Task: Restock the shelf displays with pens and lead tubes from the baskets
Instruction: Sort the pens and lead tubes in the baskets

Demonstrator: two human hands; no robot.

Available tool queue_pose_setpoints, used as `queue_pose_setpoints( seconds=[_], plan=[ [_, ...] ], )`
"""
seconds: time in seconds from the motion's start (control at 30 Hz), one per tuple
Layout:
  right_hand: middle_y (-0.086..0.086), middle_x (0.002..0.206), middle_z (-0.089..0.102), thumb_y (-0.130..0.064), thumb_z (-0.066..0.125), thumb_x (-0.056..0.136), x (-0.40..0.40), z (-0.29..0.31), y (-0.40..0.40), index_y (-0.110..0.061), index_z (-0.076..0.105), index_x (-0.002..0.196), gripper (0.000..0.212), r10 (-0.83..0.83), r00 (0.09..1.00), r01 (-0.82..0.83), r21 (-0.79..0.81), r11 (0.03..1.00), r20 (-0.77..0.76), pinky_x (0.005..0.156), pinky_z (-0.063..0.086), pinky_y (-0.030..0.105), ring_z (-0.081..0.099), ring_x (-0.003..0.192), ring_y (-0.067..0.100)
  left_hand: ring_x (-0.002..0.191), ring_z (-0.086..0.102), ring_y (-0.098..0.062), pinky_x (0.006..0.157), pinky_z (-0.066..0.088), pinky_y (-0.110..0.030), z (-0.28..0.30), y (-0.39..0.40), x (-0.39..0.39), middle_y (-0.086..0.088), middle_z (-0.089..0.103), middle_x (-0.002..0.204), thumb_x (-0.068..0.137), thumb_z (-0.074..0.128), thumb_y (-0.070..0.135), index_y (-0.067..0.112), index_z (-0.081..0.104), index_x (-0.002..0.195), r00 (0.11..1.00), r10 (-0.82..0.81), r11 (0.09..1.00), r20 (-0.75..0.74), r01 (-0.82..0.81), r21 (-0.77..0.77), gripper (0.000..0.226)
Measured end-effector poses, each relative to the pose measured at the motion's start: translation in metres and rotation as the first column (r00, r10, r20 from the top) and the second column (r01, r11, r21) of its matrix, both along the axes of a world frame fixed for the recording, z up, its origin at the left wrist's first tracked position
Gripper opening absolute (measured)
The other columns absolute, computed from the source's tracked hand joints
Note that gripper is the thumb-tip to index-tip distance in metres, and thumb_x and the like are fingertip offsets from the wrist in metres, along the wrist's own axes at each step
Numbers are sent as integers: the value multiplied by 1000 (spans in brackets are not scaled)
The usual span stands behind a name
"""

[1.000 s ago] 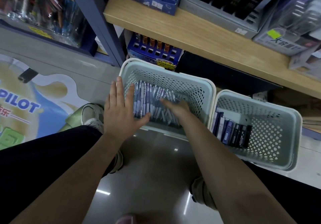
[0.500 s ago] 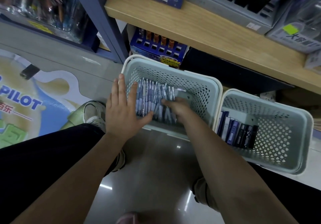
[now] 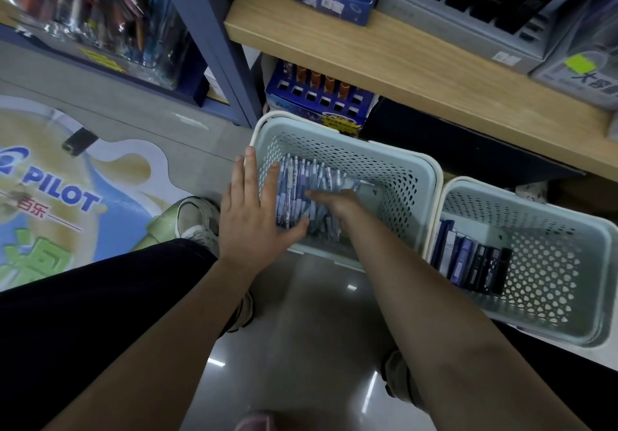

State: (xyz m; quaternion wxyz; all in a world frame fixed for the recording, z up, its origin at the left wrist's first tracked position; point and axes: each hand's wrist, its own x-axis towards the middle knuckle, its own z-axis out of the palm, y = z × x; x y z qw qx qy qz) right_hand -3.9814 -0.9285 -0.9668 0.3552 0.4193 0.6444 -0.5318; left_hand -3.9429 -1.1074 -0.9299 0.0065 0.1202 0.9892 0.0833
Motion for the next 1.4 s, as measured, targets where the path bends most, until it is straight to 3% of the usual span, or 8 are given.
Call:
queue_pose_setpoints(
  seconds=[0.23, 0.4, 0.53, 0.8, 1.0, 1.13, 1.3, 1.4],
  plan=[
    [8, 114, 65, -29, 72, 89, 1, -4, 7, -8, 68, 94, 22, 70, 997, -71, -34, 997, -24, 86, 51, 36, 62, 86, 24, 149, 24, -42, 105, 41, -55, -3, 0, 0, -25, 20, 163, 84, 49, 74, 9, 41, 150, 1000, 8, 1000, -23, -8, 18, 93],
    [16, 134, 60, -36, 82, 81, -1, -5, 4, 0, 50, 139, 75, 102, 992, -107, -59, 993, -81, 105, 44, 43, 59, 117, 32, 149, 25, -42, 104, 41, -54, -3, 0, 0, -25, 21, 163, 84, 52, 71, 9, 41, 150, 1000, 8, 1000, -30, -7, 15, 92],
    [16, 126, 65, -29, 80, 82, 2, -12, 8, -7, 64, 112, 40, 134, 987, -138, -44, 990, -88, 103, 49, 43, 62, 112, 30, 148, 25, -42, 104, 40, -54, -2, 1, 0, -25, 21, 163, 84, 51, 73, 9, 40, 151, 1000, 11, 1000, -29, -11, 15, 93],
    [4, 144, 55, -34, 81, 81, 10, -7, 13, -11, 62, 130, 58, -26, 983, -22, -258, 966, -182, 117, 26, 40, 42, 141, 24, 149, 24, -41, 105, 41, -54, -1, 1, 0, -24, 18, 164, 82, 54, 73, 11, 38, 152, 1000, 13, 1000, -2, -13, 0, 95],
    [3, 124, 71, -28, 78, 85, 8, -2, 18, -17, 79, 94, 14, -43, 976, -41, -375, 926, -212, 122, 24, 48, 55, 131, 19, 150, 23, -41, 104, 41, -53, -1, 1, 0, -24, 18, 164, 84, 49, 75, 11, 39, 151, 1000, 9, 1000, -13, -9, 11, 93],
    [-2, 119, 73, -25, 71, 91, 8, 12, 21, -8, 69, 119, 33, -57, 968, -45, -392, 919, -245, 123, 20, 44, 60, 116, 5, 150, 21, -40, 107, 38, -54, 3, 2, 0, -23, 16, 165, 83, 45, 77, 10, 38, 152, 999, 15, 999, 32, -17, 35, 96],
    [0, 105, 77, -33, 74, 80, 15, 44, 26, -13, 67, 115, 41, -111, 947, -39, -451, 892, -302, 120, 28, 55, 61, 122, 20, 153, 14, -36, 119, 22, -55, 15, 5, -2, -21, 15, 165, 80, 43, 82, 9, 34, 153, 993, 43, 994, 112, -55, 98, 104],
    [2, 94, 76, -19, 64, 93, 25, 71, 29, -13, 67, 106, 14, -158, 924, -45, -507, 861, -349, 107, 46, 48, 67, 106, 22, 152, 20, -33, 123, 18, -49, 34, 17, -1, -19, 27, 162, 78, 54, 80, 7, 36, 151, 990, -47, 967, 132, 12, 256, 106]
  ],
)
